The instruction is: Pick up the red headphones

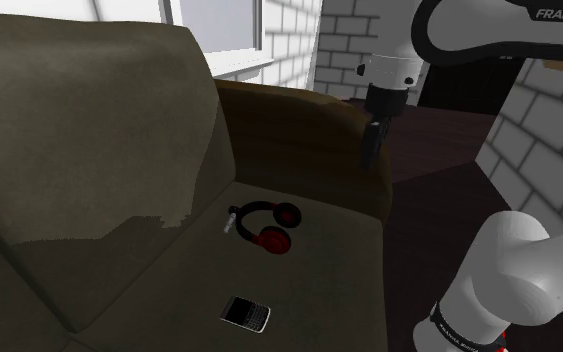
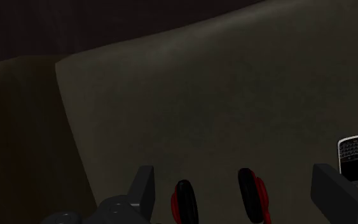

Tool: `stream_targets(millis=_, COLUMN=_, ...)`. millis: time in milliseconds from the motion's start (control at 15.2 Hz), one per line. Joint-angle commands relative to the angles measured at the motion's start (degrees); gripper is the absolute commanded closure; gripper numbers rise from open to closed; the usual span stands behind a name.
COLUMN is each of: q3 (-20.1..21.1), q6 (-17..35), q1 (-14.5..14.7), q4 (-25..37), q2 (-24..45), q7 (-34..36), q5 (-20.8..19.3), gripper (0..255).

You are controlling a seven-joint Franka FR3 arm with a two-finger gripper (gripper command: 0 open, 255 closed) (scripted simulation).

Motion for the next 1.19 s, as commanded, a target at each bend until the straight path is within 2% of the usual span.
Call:
stream_targets(millis=0, q3=0.0, q6=0.0, q1=0.0, q4=0.0, q2=0.0, q7=0.0, q5=0.0, gripper=0)
stream_targets(millis=528, q3=0.86, q6=12.75, q1=-0.28, q4=0.51, q2=15.49, q7=0.09, q5=-0.75, gripper=0)
stream_targets(millis=1122, q3=1.71, q6=23.67, q1=-0.68, q4=6.96, q2=35.42, q7=0.87, q5=-2.48, gripper=0)
